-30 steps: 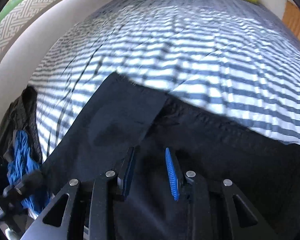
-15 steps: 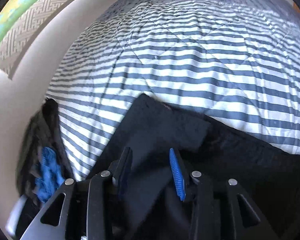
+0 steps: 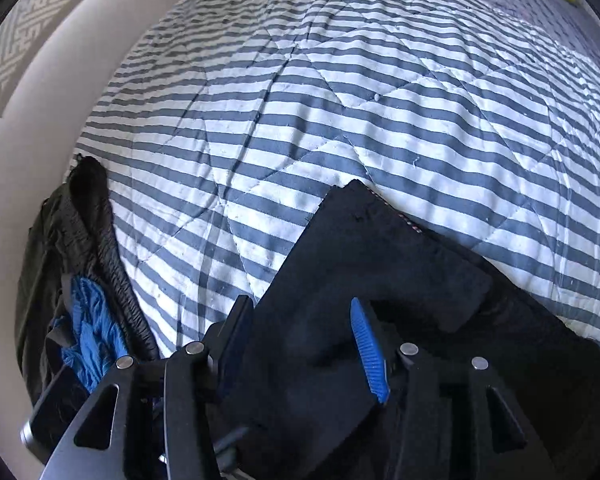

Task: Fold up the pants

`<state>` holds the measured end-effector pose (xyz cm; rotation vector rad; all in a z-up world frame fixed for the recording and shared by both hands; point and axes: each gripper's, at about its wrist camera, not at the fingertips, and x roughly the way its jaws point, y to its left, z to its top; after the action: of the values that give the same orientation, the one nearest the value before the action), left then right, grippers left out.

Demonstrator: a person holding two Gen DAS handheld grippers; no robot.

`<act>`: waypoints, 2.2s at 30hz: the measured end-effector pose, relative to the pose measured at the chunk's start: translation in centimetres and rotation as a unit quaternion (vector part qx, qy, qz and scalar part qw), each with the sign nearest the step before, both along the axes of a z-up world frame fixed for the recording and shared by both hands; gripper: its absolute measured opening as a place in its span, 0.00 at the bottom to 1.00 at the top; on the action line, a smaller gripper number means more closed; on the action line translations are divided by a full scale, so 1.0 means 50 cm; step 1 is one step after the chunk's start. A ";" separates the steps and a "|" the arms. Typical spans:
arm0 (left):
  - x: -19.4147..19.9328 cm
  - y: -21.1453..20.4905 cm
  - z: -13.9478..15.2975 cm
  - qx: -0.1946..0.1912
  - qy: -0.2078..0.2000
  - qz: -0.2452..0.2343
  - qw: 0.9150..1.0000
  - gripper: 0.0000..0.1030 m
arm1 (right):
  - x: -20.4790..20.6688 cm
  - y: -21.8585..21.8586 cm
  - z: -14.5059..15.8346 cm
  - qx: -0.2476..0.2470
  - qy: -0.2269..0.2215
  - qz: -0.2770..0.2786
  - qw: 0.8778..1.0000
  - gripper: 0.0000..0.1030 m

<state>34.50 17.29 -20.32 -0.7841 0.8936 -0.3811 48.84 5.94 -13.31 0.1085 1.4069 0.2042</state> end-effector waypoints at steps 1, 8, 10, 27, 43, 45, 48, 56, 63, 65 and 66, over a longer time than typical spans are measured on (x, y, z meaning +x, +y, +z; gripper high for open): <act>0.002 -0.003 -0.002 -0.002 -0.001 -0.005 1.000 0.06 | 0.002 0.008 -0.002 -0.002 0.004 0.000 1.000 0.45; -0.017 -0.030 0.039 0.025 -0.081 -0.040 0.996 0.06 | 0.010 0.054 -0.008 -0.020 0.028 0.024 0.999 0.45; -0.017 -0.039 0.039 0.031 -0.082 -0.045 0.995 0.06 | 0.010 0.070 -0.010 -0.033 0.037 0.035 0.998 0.45; -0.028 -0.056 0.085 0.033 -0.052 -0.075 0.995 0.33 | -0.072 -0.015 0.048 -0.031 0.014 0.018 0.999 0.03; -0.108 -0.263 0.194 0.084 -0.062 -0.159 0.982 0.35 | -0.422 -0.571 0.239 0.022 -0.094 -0.208 0.973 0.03; -0.116 -0.316 0.197 0.089 -0.059 -0.174 0.979 0.35 | -0.480 -0.647 0.234 0.019 -0.096 -0.242 0.965 0.03; -0.123 -0.387 0.195 0.090 -0.049 -0.195 0.976 0.35 | -0.563 -0.757 0.224 0.005 -0.100 -0.286 0.953 0.03; -0.112 -0.562 0.158 0.095 -0.022 -0.242 0.965 0.35 | -0.699 -0.929 0.150 0.019 -0.077 -0.351 0.933 0.03; -0.069 -0.682 0.161 0.096 -0.025 -0.268 0.958 0.37 | -0.748 -0.972 0.107 0.053 -0.084 -0.361 0.927 0.03; -0.058 -0.717 0.144 0.122 -0.022 -0.288 0.950 0.52 | -0.750 -0.978 0.094 0.049 -0.084 -0.366 0.925 0.03; -0.051 -0.729 0.132 0.135 -0.015 -0.290 0.947 0.52 | -0.744 -0.984 0.075 0.053 -0.076 -0.377 0.922 0.03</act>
<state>31.97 -19.14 -13.72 -0.2464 1.1154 -0.7662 11.65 -43.28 -9.56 0.6964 1.1107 -0.3467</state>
